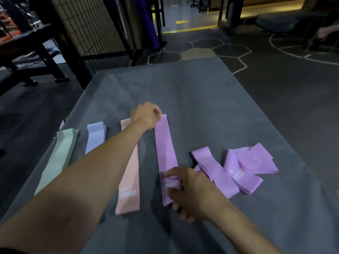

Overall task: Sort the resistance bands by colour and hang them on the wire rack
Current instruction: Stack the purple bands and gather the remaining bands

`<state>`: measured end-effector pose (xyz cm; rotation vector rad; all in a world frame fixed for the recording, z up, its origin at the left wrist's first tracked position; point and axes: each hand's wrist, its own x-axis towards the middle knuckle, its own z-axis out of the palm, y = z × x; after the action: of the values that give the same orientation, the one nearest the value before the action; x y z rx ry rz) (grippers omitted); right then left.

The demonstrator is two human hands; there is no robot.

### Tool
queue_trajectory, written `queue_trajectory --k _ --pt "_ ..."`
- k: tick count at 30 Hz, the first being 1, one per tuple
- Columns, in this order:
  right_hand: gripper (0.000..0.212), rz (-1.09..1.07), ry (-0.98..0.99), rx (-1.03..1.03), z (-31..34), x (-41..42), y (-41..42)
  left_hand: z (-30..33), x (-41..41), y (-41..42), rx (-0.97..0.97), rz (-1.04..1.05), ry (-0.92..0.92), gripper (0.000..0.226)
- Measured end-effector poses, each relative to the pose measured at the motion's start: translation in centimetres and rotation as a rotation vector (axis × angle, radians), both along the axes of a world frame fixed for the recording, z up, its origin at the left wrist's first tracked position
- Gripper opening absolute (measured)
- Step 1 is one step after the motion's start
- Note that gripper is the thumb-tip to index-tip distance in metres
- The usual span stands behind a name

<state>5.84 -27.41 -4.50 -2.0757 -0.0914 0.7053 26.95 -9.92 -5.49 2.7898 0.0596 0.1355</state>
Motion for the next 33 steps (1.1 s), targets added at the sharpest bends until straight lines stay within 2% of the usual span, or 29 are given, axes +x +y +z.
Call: queue_trajectory --k 2,5,8,11,13,15,19,24,30,33 --pt "0.046 0.022 0.032 -0.013 0.4 -0.1 -0.2 -0.3 -0.4 -0.1 0.06 -0.002 -0.044 0.008" --pt "0.054 0.106 0.041 -0.066 1.3 -0.5 -0.7 -0.9 -0.5 0.2 0.103 -0.036 -0.126 0.018" --pt "0.039 0.119 -0.013 -0.07 3.0 -0.4 -1.6 -0.1 -0.8 -0.3 -0.08 -0.15 -0.219 0.014" --pt "0.009 -0.04 -0.168 -0.114 4.2 0.8 -3.7 1.7 -2.6 -2.1 -0.212 -0.362 -0.051 0.003" --pt "0.014 -0.128 -0.292 -0.294 3.9 1.8 -5.4 2.2 -4.5 -4.0 -0.192 -0.527 0.069 0.005" --pt "0.024 -0.196 -0.331 -0.419 3.6 2.3 -6.6 1.7 -6.0 -5.6 -0.132 -0.605 0.12 0.009" --pt "0.028 -0.217 -0.308 -0.458 3.5 2.3 -7.4 0.6 -7.5 -7.9 -0.001 -0.548 0.206 0.021" --pt "0.027 -0.194 -0.303 -0.454 3.4 2.1 -7.8 0.6 -8.0 -8.7 0.054 -0.501 0.26 0.017" --pt "0.032 -0.187 -0.3 -0.44 3.3 2.2 -8.3 1.5 -8.6 -8.6 0.038 -0.533 0.234 0.014" --pt "0.03 -0.236 -0.4 -0.412 3.8 2.2 -8.5 4.5 -9.3 -8.1 -0.082 -0.635 0.287 0.015"
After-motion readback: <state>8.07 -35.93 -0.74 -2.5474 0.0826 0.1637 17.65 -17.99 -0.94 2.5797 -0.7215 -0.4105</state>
